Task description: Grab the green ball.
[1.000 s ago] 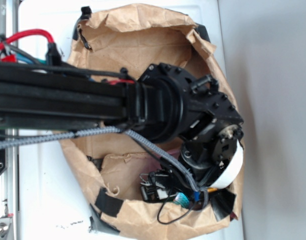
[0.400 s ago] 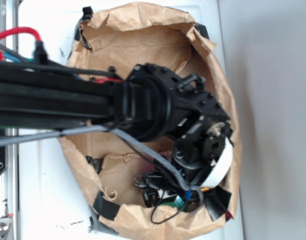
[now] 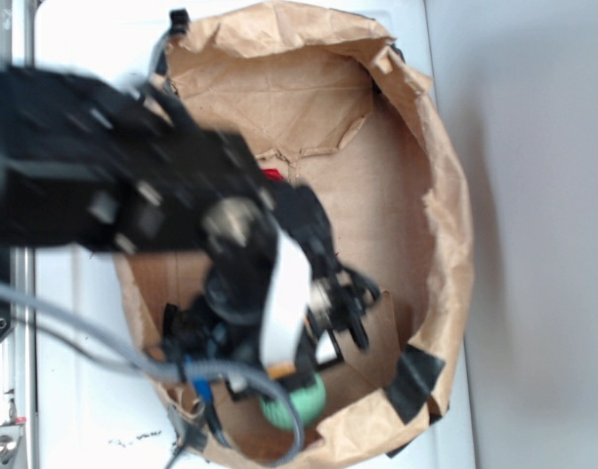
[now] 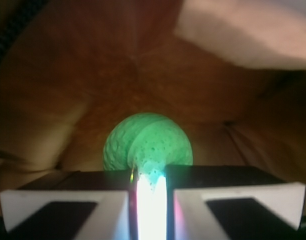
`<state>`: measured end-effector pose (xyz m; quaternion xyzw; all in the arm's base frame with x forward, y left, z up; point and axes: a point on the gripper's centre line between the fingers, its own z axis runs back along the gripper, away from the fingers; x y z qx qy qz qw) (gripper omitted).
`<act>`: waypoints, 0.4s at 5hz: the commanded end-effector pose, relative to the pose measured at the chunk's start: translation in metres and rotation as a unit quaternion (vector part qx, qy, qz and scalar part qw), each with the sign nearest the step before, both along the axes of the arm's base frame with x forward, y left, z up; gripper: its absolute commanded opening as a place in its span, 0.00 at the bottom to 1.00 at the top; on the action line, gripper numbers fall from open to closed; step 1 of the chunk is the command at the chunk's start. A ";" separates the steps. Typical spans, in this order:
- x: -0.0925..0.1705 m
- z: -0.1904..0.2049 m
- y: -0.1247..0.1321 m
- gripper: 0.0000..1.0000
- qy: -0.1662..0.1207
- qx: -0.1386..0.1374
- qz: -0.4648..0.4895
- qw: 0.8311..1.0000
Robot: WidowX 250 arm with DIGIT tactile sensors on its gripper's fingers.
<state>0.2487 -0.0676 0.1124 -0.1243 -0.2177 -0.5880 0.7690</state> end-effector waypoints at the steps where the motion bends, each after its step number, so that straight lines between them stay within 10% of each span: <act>1: 0.004 0.050 0.024 0.00 0.084 0.055 0.180 0.979; 2: 0.007 0.059 0.044 0.00 0.154 0.098 0.296 0.938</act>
